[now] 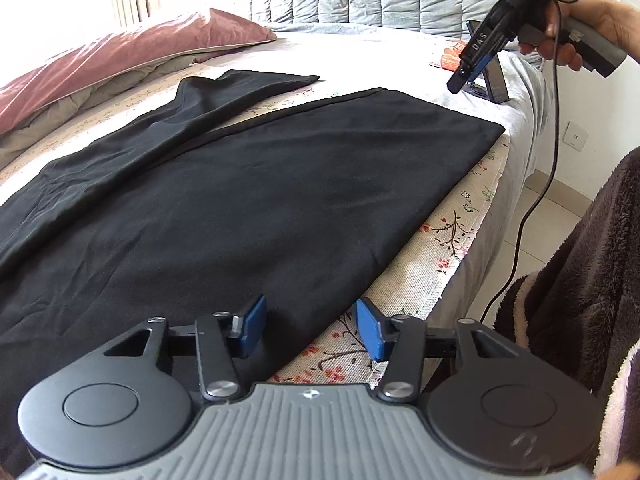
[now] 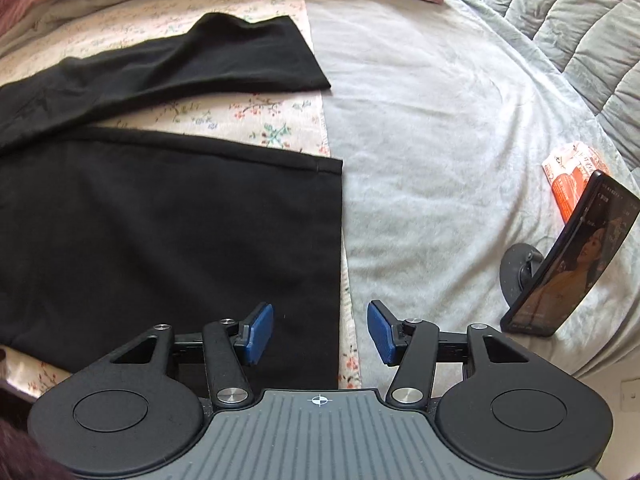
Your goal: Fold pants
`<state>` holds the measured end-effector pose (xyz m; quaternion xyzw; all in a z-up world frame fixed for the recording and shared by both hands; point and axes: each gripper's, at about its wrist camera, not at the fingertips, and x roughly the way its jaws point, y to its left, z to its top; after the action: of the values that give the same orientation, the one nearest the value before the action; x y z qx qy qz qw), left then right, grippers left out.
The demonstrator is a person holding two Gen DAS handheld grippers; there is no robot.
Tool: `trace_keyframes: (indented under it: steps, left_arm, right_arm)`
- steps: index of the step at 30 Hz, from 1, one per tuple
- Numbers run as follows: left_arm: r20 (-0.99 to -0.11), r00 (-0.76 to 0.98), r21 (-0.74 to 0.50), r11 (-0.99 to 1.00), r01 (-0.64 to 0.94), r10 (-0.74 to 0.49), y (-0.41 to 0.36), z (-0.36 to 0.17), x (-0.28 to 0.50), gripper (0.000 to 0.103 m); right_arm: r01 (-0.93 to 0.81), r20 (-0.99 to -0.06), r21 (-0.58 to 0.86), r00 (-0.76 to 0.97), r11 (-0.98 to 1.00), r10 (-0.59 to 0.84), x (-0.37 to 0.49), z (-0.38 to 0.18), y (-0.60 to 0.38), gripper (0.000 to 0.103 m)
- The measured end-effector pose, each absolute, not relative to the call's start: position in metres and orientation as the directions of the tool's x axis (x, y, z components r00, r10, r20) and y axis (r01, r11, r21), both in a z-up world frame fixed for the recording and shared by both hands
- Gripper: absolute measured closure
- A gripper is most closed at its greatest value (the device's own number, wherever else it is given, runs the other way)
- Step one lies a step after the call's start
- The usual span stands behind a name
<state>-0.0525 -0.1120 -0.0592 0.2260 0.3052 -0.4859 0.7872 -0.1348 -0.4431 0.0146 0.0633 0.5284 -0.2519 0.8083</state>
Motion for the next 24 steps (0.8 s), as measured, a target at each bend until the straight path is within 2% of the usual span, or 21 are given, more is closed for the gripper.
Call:
trace_keyframes:
  steps: [2,5,7,9,10,11,13,16,20,24]
  left_arm:
    - [-0.689,0.352,0.061,0.433,0.899,-0.633,-0.116,-0.059,-0.053,0.080]
    - [-0.687,0.335,0.042,0.425,0.904,-0.645,-0.119,-0.054,-0.053,0.088]
    - [-0.704,0.207,-0.046,0.335,0.941,-0.679,-0.118,-0.050,-0.051,0.089]
    - [-0.726,0.101,-0.115,0.265,0.957,-0.681,-0.119,-0.046,-0.051,0.084]
    - [-0.725,0.113,-0.100,0.266,0.959,-0.680,-0.120,-0.044,-0.051,0.073]
    - [-0.726,0.140,-0.073,0.279,0.958,-0.673,-0.124,-0.041,-0.051,0.052]
    - [-0.721,0.181,-0.048,0.309,0.950,-0.669,-0.129,-0.032,-0.042,0.037]
    - [-0.721,0.197,-0.056,0.340,0.939,-0.664,-0.144,-0.012,-0.014,0.036]
    - [-0.698,0.251,-0.057,0.402,0.914,-0.670,-0.176,0.022,0.040,0.025]
    - [-0.688,0.301,-0.038,0.447,0.894,-0.660,-0.222,0.045,0.099,0.019]
  right_arm:
    - [0.512,-0.873,-0.144,0.337,0.847,-0.352,-0.126,0.010,-0.446,0.051]
    - [0.568,-0.864,-0.075,0.373,0.819,-0.337,-0.116,0.004,-0.451,0.051]
    - [0.593,-0.857,-0.013,0.407,0.805,-0.314,-0.110,0.002,-0.452,0.051]
    - [0.606,-0.851,0.028,0.432,0.795,-0.299,-0.103,0.001,-0.454,0.051]
    - [0.611,-0.845,0.047,0.446,0.790,-0.295,-0.098,0.001,-0.456,0.051]
    - [0.615,-0.838,0.063,0.460,0.786,-0.293,-0.094,0.001,-0.457,0.051]
    - [0.625,-0.820,0.104,0.494,0.773,-0.289,-0.087,0.001,-0.462,0.050]
    - [0.640,-0.788,0.191,0.552,0.744,-0.272,-0.078,-0.003,-0.471,0.048]
    - [0.634,-0.755,0.292,0.612,0.716,-0.235,-0.059,-0.010,-0.491,0.048]
    - [0.617,-0.688,0.486,0.706,0.619,-0.165,-0.048,-0.030,-0.521,0.048]
